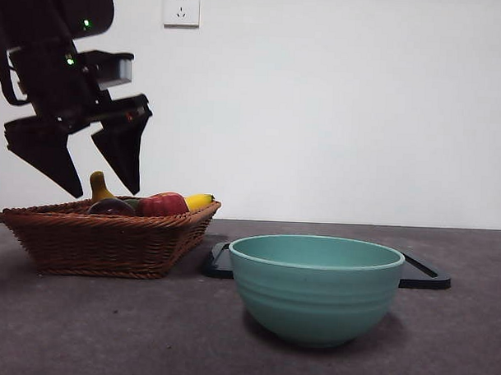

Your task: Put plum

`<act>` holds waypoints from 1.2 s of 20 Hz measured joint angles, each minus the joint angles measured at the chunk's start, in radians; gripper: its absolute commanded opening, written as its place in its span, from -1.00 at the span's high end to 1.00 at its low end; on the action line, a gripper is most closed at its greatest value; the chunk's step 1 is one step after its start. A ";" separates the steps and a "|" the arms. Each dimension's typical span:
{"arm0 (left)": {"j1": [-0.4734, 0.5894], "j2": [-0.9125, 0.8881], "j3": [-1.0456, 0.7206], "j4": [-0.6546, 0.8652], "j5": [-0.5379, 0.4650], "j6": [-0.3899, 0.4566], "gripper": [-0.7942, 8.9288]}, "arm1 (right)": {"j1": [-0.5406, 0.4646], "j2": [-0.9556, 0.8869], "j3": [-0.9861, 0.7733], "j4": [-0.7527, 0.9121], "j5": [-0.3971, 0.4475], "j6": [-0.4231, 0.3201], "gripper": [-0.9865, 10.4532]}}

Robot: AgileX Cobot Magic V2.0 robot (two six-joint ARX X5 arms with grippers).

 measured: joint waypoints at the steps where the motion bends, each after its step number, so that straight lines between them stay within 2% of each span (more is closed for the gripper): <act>1: 0.000 0.017 0.000 0.021 -0.003 0.001 -0.06 | 0.000 0.000 0.000 0.000 0.000 0.000 0.06; 12: 0.000 0.150 0.003 0.111 -0.006 0.003 -0.04 | 0.000 0.000 0.000 -0.011 0.000 0.000 0.06; 14: 0.000 0.158 0.003 0.110 -0.006 0.003 0.20 | 0.000 0.000 0.000 -0.011 0.000 0.000 0.06; 16: 0.000 0.157 0.004 0.112 -0.006 0.002 0.22 | 0.000 0.000 0.000 -0.011 0.000 0.000 0.06; 18: 0.000 0.153 0.004 0.109 -0.006 0.002 0.35 | 0.000 0.000 0.000 -0.011 0.000 0.000 0.06; 20: 0.000 0.104 0.004 0.098 -0.006 0.002 0.35 | 0.000 0.000 0.000 -0.011 0.000 0.000 0.06; 24: -0.022 -0.122 0.005 0.031 0.009 -0.008 0.34 | 0.000 0.000 0.000 -0.011 0.000 0.000 0.06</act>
